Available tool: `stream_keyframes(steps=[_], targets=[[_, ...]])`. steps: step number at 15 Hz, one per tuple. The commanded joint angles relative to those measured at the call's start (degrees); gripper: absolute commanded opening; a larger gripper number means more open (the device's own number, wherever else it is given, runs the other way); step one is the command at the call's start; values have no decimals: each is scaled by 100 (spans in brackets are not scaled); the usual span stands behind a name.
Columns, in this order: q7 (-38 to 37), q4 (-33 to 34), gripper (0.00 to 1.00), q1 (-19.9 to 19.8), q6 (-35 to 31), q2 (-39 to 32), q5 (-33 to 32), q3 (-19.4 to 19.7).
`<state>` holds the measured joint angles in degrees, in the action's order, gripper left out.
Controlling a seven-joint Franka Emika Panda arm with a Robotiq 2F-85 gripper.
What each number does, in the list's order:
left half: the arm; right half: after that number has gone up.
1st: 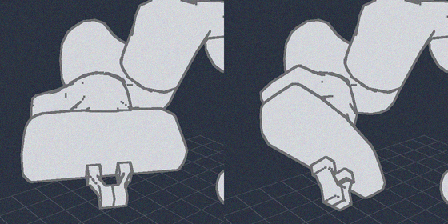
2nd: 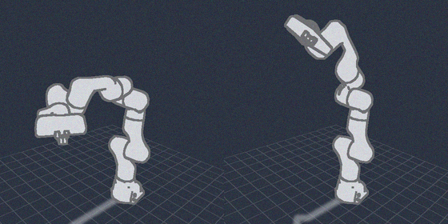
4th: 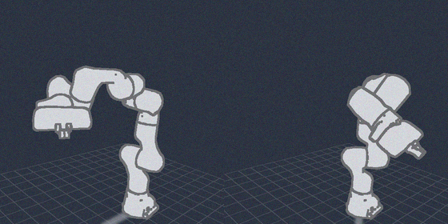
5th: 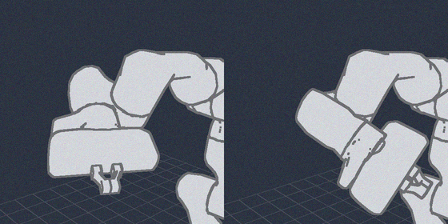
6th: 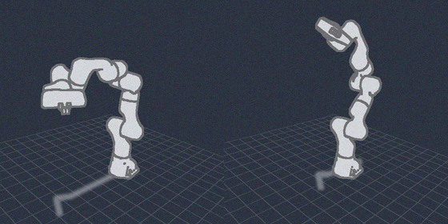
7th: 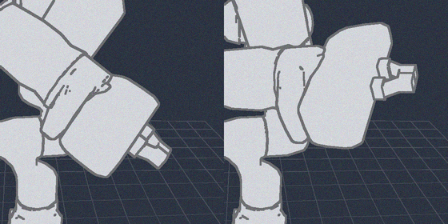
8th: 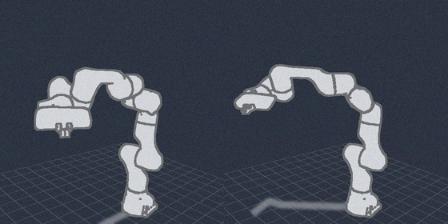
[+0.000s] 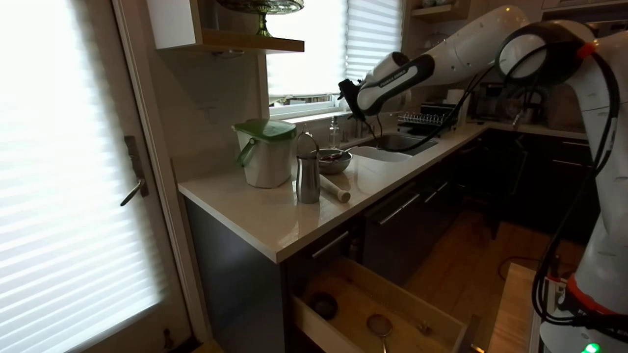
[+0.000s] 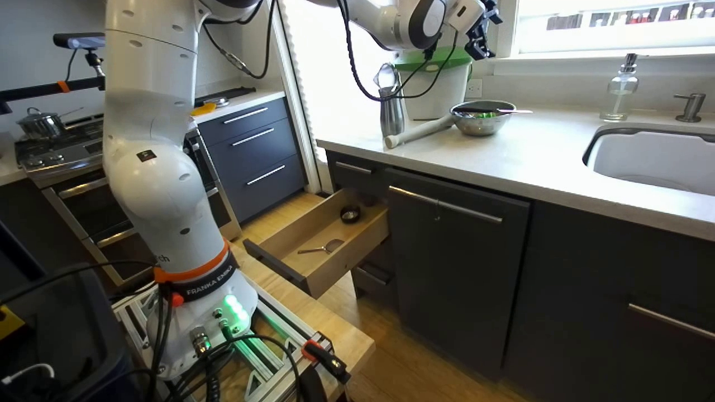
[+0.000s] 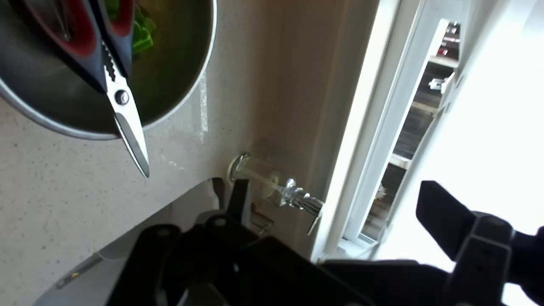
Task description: Remove the green round object from the opened drawer and place it inside the metallic bowl the counter top
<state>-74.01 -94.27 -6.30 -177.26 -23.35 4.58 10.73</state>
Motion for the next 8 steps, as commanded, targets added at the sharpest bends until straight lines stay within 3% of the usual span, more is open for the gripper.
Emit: stream_keyframes(steps=[1,4,6,8], targets=[[1565,-1392,100,-996,-279,1280,78,-1366],[2866,-2128,100,-1703,-572,2048,885,-2652],[3744,-2231,100,-2039,-634,2330,1738,-3525],[4653,-2051,100,-1945,-547,2535,2709,-4014]])
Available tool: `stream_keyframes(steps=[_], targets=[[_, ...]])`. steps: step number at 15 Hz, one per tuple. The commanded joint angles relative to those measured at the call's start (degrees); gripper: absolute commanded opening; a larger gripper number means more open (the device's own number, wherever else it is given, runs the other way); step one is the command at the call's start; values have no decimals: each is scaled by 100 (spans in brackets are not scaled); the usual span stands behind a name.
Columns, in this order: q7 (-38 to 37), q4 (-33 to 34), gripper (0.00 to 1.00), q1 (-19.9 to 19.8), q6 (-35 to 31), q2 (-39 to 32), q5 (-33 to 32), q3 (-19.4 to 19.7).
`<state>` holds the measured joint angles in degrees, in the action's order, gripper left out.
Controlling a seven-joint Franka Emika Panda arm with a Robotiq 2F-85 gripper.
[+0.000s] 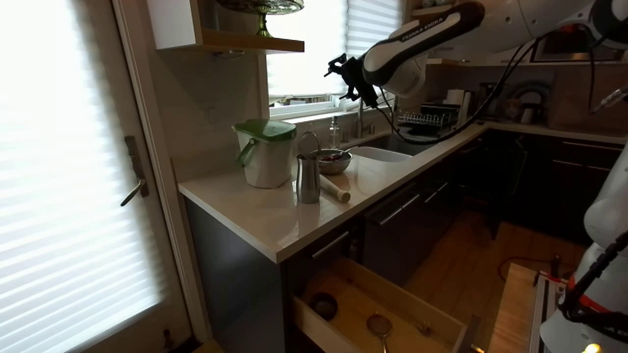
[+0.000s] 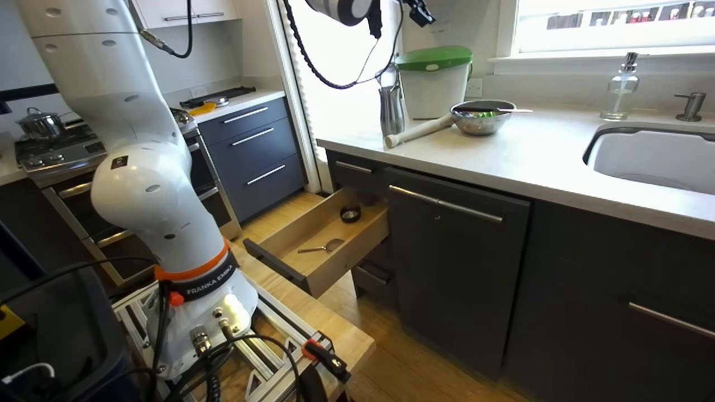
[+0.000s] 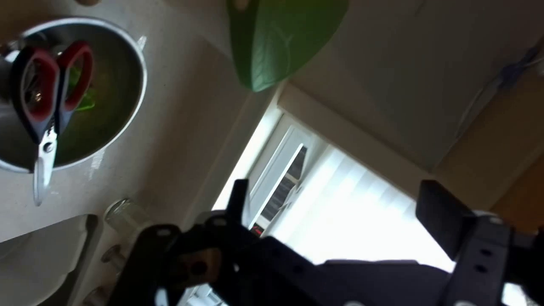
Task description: Remove the green round object from the opened drawer and place it inside the metallic bowl the counter top
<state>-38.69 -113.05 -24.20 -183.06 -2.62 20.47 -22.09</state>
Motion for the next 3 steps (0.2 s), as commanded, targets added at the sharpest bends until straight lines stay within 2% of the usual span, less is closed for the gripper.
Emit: stream_keyframes(steps=[1,2,3], targets=[[1525,5,100,43,-53,496,1584,-811],[916,13,100,966,3,281,947,394],[1022,21,100,1131,-18,368,1048,401]])
